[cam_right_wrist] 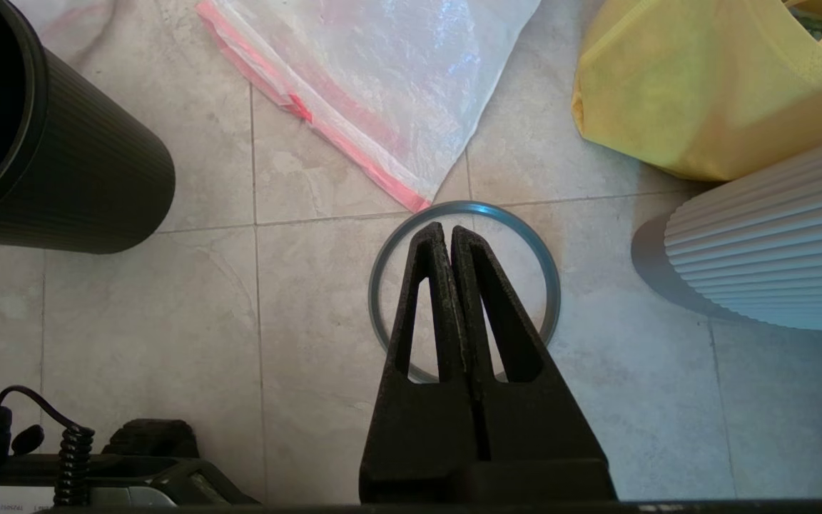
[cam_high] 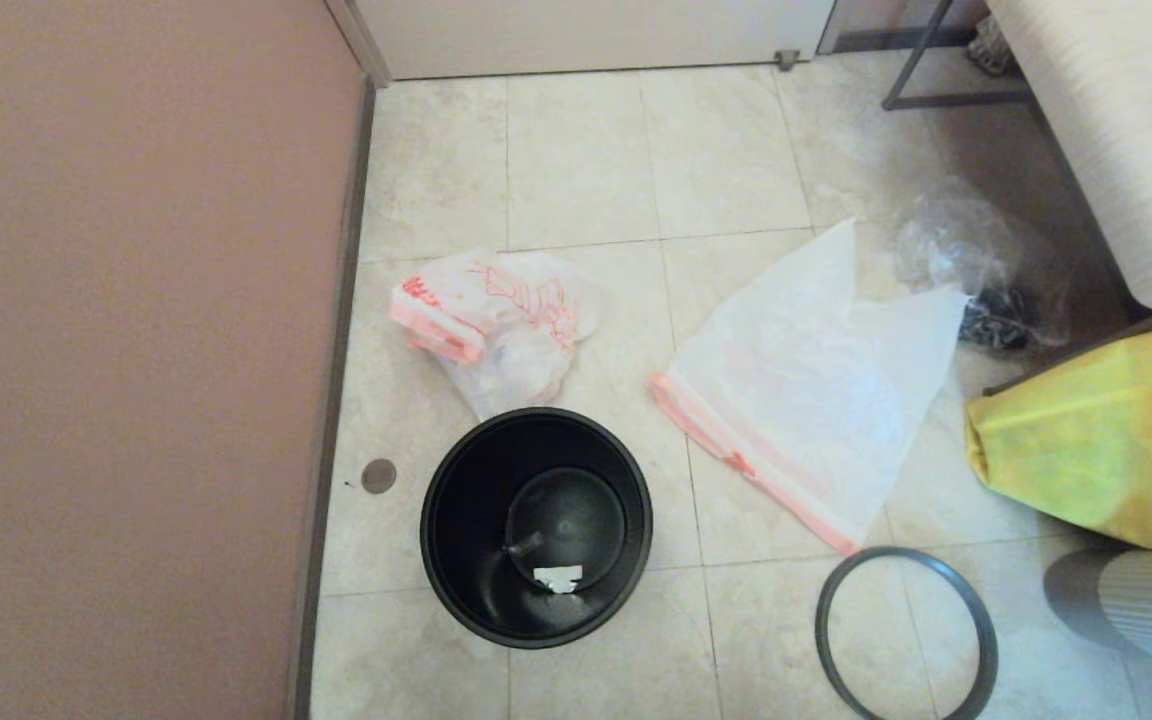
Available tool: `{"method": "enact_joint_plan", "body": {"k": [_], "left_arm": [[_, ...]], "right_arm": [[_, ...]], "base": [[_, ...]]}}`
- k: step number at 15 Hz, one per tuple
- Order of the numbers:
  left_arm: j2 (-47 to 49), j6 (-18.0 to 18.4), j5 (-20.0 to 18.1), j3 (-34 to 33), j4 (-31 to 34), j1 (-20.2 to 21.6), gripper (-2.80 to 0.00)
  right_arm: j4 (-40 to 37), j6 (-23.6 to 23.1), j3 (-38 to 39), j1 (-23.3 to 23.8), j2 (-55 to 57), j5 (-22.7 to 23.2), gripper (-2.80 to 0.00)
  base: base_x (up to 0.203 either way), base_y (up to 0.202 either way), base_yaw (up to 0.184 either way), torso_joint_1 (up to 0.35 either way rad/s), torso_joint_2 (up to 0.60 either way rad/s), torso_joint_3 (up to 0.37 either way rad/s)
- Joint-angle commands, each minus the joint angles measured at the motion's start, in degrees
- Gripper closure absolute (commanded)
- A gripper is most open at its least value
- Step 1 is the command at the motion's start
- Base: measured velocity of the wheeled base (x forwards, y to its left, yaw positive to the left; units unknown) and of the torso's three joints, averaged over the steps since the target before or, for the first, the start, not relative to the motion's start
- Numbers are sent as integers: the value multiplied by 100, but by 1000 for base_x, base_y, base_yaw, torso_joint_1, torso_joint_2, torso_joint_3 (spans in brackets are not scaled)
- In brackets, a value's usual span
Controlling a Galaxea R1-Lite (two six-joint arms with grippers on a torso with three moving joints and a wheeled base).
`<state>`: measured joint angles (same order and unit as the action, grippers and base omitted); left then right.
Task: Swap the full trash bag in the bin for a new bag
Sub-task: Place the trash bag on the floor
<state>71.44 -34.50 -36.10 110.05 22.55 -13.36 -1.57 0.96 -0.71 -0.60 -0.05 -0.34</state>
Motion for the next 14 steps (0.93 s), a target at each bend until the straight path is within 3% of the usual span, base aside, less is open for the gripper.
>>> {"method": "enact_joint_plan", "body": {"k": [1,5,8,14], "left_arm": [[102,-13,-27,-457,7,258,0],[170,73,-5,-1930,-310,311,0],[501,200,167,-3250,-1314,424,0],[1613,676,1206,-3530,-1638,448,0]], "right_arm": [[-1,0,0,-2,5,-1,0],[-1,0,0,-2,5,-1,0],[-1,0,0,-2,5,-1,0],[-1,0,0,-2,5,-1,0]], "base": [[0,0,0,0,0,0],[0,0,0,0,0,0],[0,0,0,0,0,0],[0,0,0,0,0,0]]}}
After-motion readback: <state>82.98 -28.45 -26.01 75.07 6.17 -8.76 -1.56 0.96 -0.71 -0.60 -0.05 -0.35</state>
